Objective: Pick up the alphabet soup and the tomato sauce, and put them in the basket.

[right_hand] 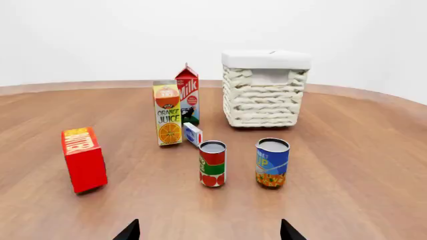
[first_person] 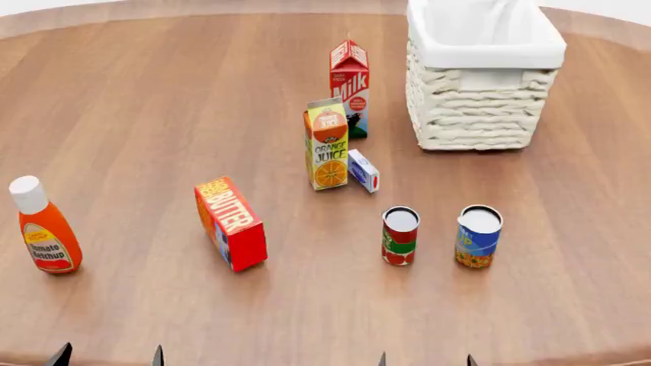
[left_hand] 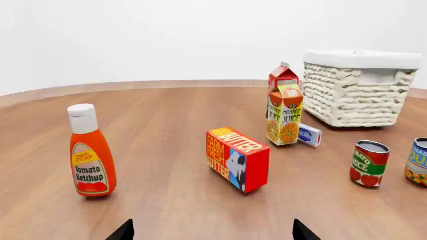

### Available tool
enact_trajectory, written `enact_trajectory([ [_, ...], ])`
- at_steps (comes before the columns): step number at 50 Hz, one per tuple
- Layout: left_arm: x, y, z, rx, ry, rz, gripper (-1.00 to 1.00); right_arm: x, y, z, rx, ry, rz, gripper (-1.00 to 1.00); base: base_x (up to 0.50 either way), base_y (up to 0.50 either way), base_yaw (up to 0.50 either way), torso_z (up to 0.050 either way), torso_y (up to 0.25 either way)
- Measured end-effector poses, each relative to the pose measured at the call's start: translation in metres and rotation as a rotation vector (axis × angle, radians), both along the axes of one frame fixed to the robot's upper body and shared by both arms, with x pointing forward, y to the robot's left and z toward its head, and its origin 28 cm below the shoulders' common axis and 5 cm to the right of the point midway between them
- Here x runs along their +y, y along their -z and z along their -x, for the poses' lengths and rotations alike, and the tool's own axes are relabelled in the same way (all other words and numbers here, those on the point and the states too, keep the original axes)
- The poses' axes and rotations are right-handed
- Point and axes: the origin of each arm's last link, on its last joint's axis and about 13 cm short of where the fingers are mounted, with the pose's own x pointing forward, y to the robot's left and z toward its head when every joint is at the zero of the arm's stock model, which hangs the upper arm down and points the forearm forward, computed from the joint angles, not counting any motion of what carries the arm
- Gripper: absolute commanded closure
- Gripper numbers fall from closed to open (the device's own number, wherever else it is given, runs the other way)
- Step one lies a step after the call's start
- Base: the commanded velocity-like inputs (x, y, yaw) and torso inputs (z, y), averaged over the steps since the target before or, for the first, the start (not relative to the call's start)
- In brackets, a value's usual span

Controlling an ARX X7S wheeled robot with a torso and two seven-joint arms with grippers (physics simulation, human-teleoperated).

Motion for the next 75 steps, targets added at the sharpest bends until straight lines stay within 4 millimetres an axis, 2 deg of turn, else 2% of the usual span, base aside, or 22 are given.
enact_trajectory([
  [16,0.0,0.0,0.0,-0.006,0.009,-0.002,-1.0,0.0,0.001,0.0,-0.01,-0.004,0.007,-1.0,0.0,0.0,0.0,0.0,0.0],
  [20,0.002,-0.005,-0.001,-0.027,0.001,-0.01,-1.0,-0.001,-0.005,-0.001,-0.032,0.003,0.012,-1.0,0.0,0.0,0.0,0.0,0.0],
  [26,0.011,-0.028,-0.004,-0.109,-0.027,-0.027,-1.0,-0.004,-0.029,-0.005,-0.109,0.018,0.043,-1.0,0.0,0.0,0.0,0.0,0.0],
  [33,0.019,-0.068,0.0,-0.258,-0.043,-0.074,-1.0,-0.006,-0.067,-0.006,-0.223,0.031,0.063,-1.0,0.0,0.0,0.0,0.0,0.0],
  [42,0.023,-0.11,0.019,-0.44,-0.052,-0.09,-1.0,-0.006,-0.111,0.009,-0.377,0.03,0.073,-1.0,0.0,0.0,0.0,0.037,0.031],
  [48,0.025,-0.127,0.028,-0.519,-0.074,-0.068,-1.0,-0.006,-0.129,0.02,-0.447,0.026,0.078,-1.0,0.0,0.0,0.0,0.05,0.047],
  [62,0.027,-0.144,0.039,-0.601,-0.099,-0.026,-1.0,-0.004,-0.144,0.031,-0.519,0.02,0.083,-1.0,0.0,0.0,0.0,0.05,0.045],
  [75,0.026,-0.146,0.04,-0.606,-0.095,-0.016,-1.0,-0.002,-0.147,0.036,-0.545,0.013,0.083,-1.0,0.0,0.0,0.0,0.05,0.047],
])
